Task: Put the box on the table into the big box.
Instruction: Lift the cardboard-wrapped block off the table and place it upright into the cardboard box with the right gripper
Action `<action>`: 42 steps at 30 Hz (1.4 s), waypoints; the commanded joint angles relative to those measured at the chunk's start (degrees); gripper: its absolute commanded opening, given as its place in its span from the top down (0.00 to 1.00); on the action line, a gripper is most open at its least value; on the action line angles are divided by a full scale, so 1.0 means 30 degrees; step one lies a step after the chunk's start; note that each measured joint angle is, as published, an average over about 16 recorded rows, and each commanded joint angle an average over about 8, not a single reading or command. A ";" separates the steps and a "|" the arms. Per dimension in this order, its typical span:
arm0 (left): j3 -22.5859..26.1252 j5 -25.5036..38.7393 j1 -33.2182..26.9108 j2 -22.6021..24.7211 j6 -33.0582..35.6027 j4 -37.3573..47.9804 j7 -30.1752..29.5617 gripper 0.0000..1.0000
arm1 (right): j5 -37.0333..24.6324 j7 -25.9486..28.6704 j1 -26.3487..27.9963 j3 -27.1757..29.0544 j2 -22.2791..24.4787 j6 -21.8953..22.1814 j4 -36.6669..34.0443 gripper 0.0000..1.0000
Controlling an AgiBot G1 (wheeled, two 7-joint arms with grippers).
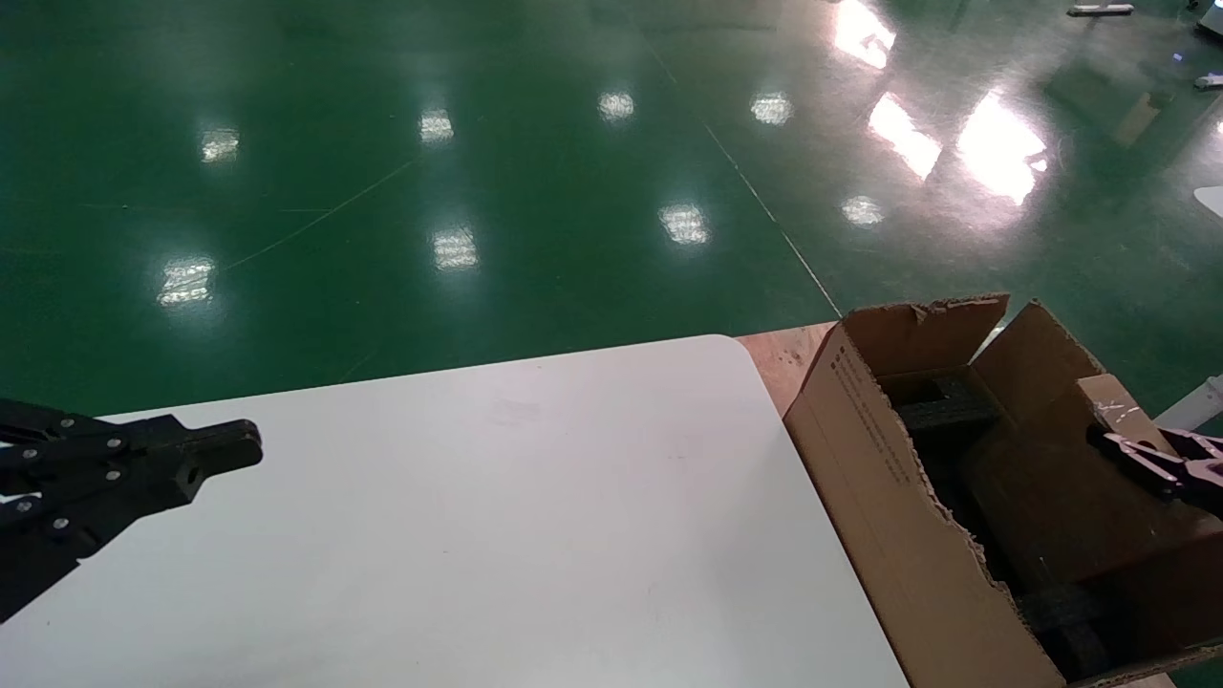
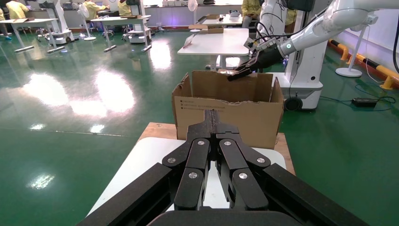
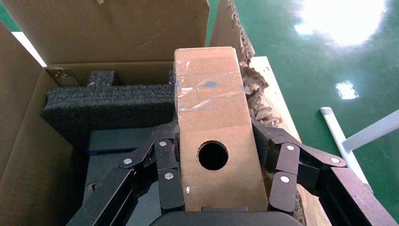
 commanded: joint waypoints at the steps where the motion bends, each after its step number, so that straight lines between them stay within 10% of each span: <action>1: 0.0000 0.0000 0.0000 0.0000 0.0000 0.0000 0.0000 1.00 | -0.0003 0.0066 -0.0172 0.0067 -0.0008 0.0081 0.0134 1.00; 21: 0.0002 -0.0001 0.0000 -0.0001 -0.0001 0.0000 0.0001 1.00 | -0.0032 0.0610 -0.1212 0.0411 0.0028 0.0694 0.1247 1.00; 24: 0.0002 -0.0001 -0.0001 -0.0001 -0.0001 0.0000 0.0001 0.88 | -0.0062 0.0690 -0.1295 0.0412 0.0047 0.0796 0.1400 0.99; 28: 0.0002 -0.0002 -0.0001 -0.0001 -0.0001 0.0000 0.0001 0.48 | -0.0135 0.0857 -0.1343 0.0374 0.0067 0.0973 0.1574 0.83; 33: 0.0003 -0.0002 -0.0001 -0.0001 -0.0001 0.0000 0.0001 0.05 | -0.0207 0.1117 -0.1337 0.0346 0.0086 0.1096 0.1735 0.27; 36: 0.0002 -0.0003 0.0001 -0.0001 -0.0003 0.0002 0.0001 0.00 | -0.0217 0.1199 -0.1361 0.0366 0.0106 0.1104 0.1823 0.02; 42: 0.0001 -0.0005 0.0004 -0.0002 -0.0007 0.0007 0.0002 0.00 | -0.0217 0.1223 -0.1410 0.0397 0.0142 0.1095 0.1897 0.00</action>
